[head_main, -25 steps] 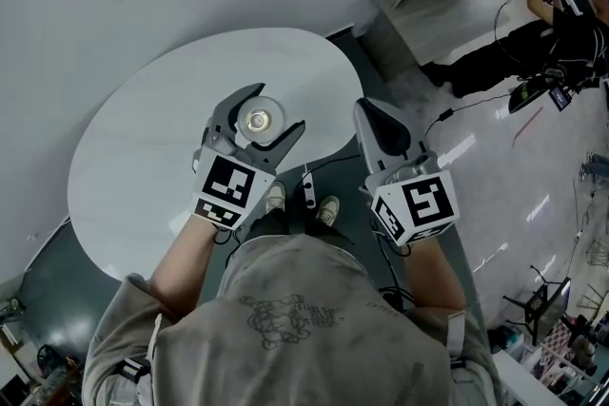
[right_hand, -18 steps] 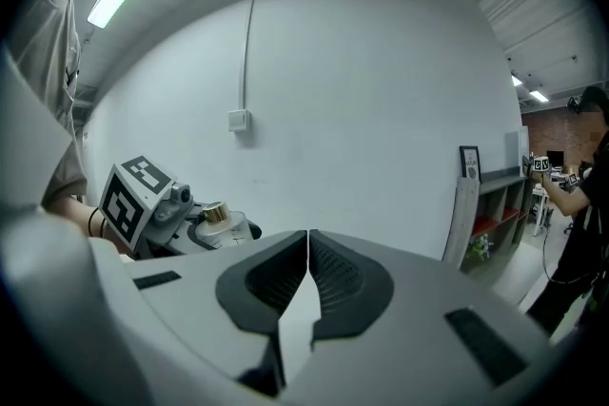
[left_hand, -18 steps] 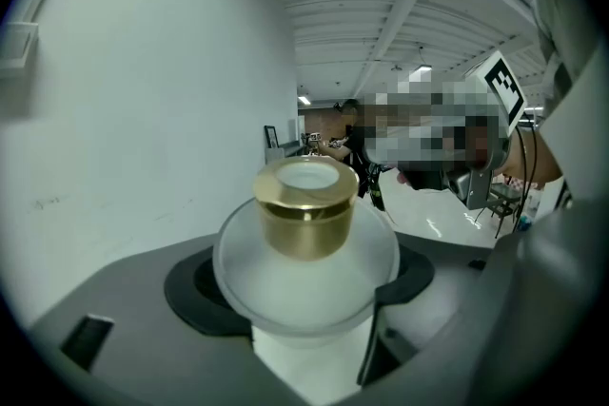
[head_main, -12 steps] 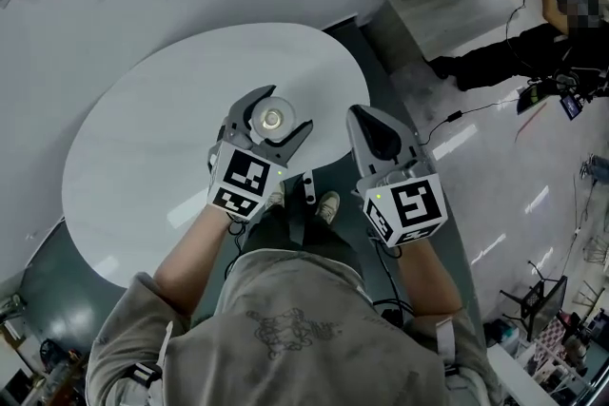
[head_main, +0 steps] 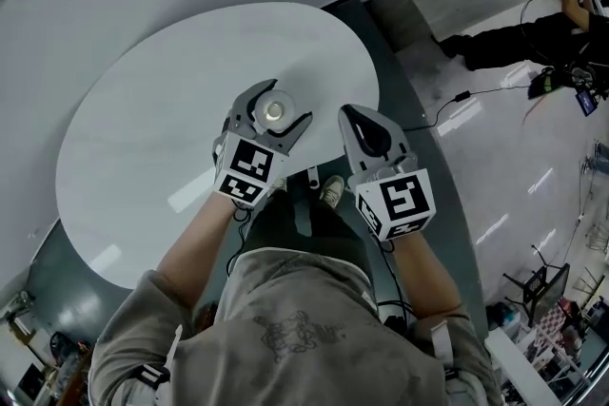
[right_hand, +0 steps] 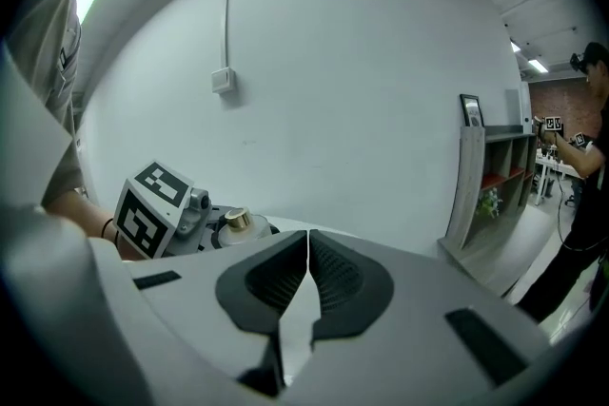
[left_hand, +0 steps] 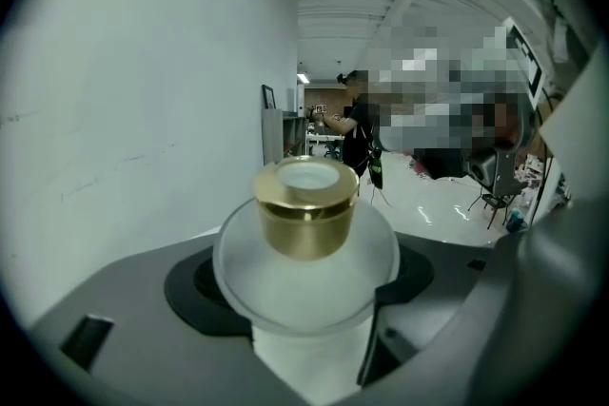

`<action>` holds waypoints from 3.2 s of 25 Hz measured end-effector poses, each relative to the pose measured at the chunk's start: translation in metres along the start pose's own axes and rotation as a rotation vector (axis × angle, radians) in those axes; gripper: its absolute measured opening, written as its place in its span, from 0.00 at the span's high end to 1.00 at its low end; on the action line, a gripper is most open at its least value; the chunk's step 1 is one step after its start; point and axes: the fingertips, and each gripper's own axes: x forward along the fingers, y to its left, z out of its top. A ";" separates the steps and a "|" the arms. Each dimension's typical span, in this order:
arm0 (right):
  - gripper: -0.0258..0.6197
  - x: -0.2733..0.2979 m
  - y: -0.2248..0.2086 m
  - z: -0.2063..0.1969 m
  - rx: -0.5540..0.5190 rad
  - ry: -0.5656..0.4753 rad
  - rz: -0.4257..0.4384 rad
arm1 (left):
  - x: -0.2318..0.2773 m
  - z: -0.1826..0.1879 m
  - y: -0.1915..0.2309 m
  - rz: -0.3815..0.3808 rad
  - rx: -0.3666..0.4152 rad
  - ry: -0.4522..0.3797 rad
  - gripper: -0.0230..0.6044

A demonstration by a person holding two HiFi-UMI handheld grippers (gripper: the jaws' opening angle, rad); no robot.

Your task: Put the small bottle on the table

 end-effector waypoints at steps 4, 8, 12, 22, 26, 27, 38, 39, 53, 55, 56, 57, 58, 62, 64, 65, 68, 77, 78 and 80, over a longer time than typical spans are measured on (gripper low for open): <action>0.91 0.012 -0.004 -0.021 0.013 0.027 0.006 | 0.018 -0.019 -0.001 -0.020 0.011 0.016 0.42; 0.91 0.025 -0.004 -0.041 0.001 0.053 0.019 | 0.036 -0.038 -0.005 -0.032 0.033 0.034 0.42; 0.91 0.036 -0.005 -0.057 0.006 0.067 0.020 | 0.049 -0.058 -0.007 -0.046 0.020 0.059 0.42; 0.91 0.043 -0.001 -0.098 0.076 0.105 0.024 | 0.067 -0.094 -0.017 -0.069 0.021 0.111 0.42; 0.91 0.053 -0.007 -0.107 0.092 0.112 0.020 | 0.079 -0.109 -0.014 -0.062 0.049 0.131 0.42; 0.91 0.055 -0.007 -0.108 0.094 0.111 0.020 | 0.081 -0.110 -0.014 -0.062 0.056 0.128 0.42; 0.91 0.054 0.000 -0.114 0.079 0.110 0.038 | 0.083 -0.109 -0.014 -0.058 0.006 0.086 0.42; 0.91 0.054 0.000 -0.115 0.078 0.111 0.039 | 0.084 -0.110 -0.014 -0.057 0.001 0.089 0.42; 0.91 0.035 -0.003 -0.096 0.061 0.084 0.025 | 0.058 -0.082 -0.010 0.025 -0.065 0.020 0.42; 0.91 0.029 -0.003 -0.087 0.060 0.068 0.017 | 0.048 -0.069 -0.012 0.029 -0.064 -0.001 0.42; 0.91 0.025 -0.002 -0.080 0.058 0.057 0.013 | 0.042 -0.062 -0.013 0.032 -0.060 -0.011 0.42; 0.91 0.021 -0.001 -0.073 0.055 0.045 0.009 | 0.036 -0.055 -0.013 0.037 -0.057 -0.020 0.42; 0.91 0.017 0.001 -0.065 0.052 0.032 0.006 | 0.029 -0.047 -0.013 0.045 -0.054 -0.031 0.42; 0.91 -0.003 0.011 -0.024 0.011 -0.037 0.001 | 0.000 -0.015 -0.012 0.068 -0.042 -0.077 0.42; 0.91 -0.014 0.020 -0.003 -0.013 -0.069 0.003 | -0.016 0.005 -0.013 0.076 -0.032 -0.108 0.42; 0.91 -0.019 0.023 0.006 -0.019 -0.083 0.005 | -0.025 0.016 -0.014 0.083 -0.026 -0.133 0.42; 0.91 -0.031 0.027 0.033 -0.043 -0.129 -0.003 | -0.055 0.059 -0.011 0.120 0.000 -0.245 0.67; 0.91 -0.086 0.031 0.107 -0.094 -0.284 -0.033 | -0.130 0.157 -0.019 0.165 0.040 -0.506 0.87; 0.91 -0.095 0.033 0.117 -0.096 -0.303 -0.035 | -0.136 0.164 -0.020 0.166 0.045 -0.520 0.88; 0.91 -0.112 0.040 0.137 -0.105 -0.344 -0.035 | -0.149 0.177 -0.021 0.168 0.053 -0.549 0.90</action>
